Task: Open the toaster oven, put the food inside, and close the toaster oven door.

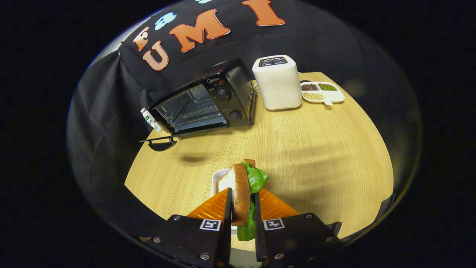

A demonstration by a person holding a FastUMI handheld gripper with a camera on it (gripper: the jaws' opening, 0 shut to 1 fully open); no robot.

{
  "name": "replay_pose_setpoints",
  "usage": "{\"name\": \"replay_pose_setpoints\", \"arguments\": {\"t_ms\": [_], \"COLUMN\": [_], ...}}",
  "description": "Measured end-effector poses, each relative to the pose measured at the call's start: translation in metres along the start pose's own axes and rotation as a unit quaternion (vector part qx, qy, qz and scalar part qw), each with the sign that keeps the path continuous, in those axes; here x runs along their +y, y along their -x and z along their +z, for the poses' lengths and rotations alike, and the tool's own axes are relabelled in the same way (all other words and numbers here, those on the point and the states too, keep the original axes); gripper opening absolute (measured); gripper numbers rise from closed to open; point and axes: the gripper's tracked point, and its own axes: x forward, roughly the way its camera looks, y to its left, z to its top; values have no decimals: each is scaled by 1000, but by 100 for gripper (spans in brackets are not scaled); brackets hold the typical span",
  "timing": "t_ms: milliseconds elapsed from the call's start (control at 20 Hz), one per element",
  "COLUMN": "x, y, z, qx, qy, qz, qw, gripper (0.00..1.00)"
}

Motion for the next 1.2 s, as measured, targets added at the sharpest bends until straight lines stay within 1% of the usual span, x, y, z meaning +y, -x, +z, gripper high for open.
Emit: {"name": "replay_pose_setpoints", "arguments": {"t_ms": [100,400,550,650,800,1000,1200], "x": [6,27,42,60,91,135,162], "y": [7,36,48,51,45,18,-23], "z": [12,50,76,95,120,150,169], "qx": [-19,-76,-112,-135,-158,-168,-172], "qy": [-10,-54,-78,-97,-117,-143,-177], "qz": [9,47,66,88,119,151,154], "qw": [1000,995,988,982,973,964,957], "gripper": [24,24,24,24,24,24,24]}}
